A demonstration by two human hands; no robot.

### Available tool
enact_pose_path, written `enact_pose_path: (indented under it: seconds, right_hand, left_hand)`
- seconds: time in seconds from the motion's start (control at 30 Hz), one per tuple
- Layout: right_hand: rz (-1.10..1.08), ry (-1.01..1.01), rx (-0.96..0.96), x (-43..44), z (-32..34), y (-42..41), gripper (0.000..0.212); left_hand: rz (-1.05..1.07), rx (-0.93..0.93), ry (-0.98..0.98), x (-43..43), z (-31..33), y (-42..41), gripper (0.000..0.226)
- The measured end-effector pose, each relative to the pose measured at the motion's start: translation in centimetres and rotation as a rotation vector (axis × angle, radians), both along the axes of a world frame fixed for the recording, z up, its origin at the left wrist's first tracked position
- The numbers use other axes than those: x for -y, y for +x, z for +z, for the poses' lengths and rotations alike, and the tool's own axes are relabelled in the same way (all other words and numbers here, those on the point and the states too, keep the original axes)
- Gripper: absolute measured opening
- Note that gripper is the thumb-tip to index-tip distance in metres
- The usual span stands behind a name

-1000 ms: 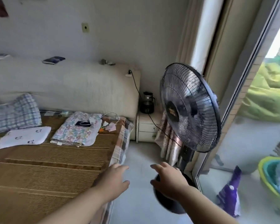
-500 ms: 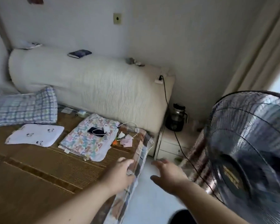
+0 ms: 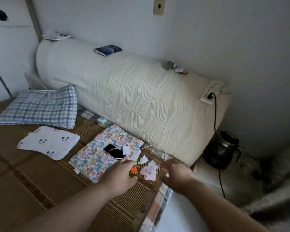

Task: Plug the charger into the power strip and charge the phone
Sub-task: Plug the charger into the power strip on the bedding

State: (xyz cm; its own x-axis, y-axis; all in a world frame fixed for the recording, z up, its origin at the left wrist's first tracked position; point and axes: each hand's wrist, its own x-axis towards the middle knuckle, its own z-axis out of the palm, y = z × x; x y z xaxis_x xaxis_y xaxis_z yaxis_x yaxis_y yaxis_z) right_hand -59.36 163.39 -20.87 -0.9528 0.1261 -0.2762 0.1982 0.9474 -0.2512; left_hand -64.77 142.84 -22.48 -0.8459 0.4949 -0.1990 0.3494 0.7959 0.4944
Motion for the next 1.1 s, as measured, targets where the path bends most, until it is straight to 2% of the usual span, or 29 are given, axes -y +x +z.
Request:
enact_pose_path:
  seconds: [0.2, 0.3, 0.33, 0.4, 0.47, 0.57, 0.8, 0.97, 1.1]
  right_hand:
    - [0.237, -0.017, 0.064, -2.6, -2.9, -12.2, 0.052]
    - [0.404, -0.042, 0.081, -4.8, -5.5, -18.6, 0.082]
    - [0.445, -0.021, 0.096, -5.8, -6.3, -20.8, 0.082]
    - [0.508, 0.015, 0.122, -6.9, -6.6, -24.4, 0.066]
    - [0.557, -0.015, 0.109, -7.9, -7.1, -27.7, 0.059]
    - [0.600, -0.007, 0.186, -8.3, -7.8, -31.9, 0.049]
    - [0.738, -0.021, 0.325, -7.6, -13.3, -36.7, 0.053]
    - [0.797, -0.020, 0.431, -6.3, -21.7, -39.5, 0.062]
    - [0.896, -0.015, 0.360, -4.2, -27.7, -41.7, 0.061]
  left_hand:
    - [0.189, 0.049, -0.064, -0.1, -2.8, -7.8, 0.059]
    - [0.367, 0.091, -0.088, -1.4, -3.9, -11.2, 0.058]
    - [0.425, 0.098, -0.089, -2.2, -4.1, -12.1, 0.057]
    - [0.518, 0.120, -0.087, -3.9, -4.3, -13.5, 0.057]
    - [0.597, 0.143, -0.044, -5.8, -4.6, -14.8, 0.058]
    - [0.692, 0.159, 0.026, -7.6, -5.3, -16.0, 0.055]
    - [0.766, 0.217, -0.023, -7.8, -10.9, -18.3, 0.057]
    - [0.851, 0.335, 0.019, -6.7, -18.6, -20.0, 0.058]
    - [0.928, 0.400, 0.042, -5.8, -23.5, -19.8, 0.058]
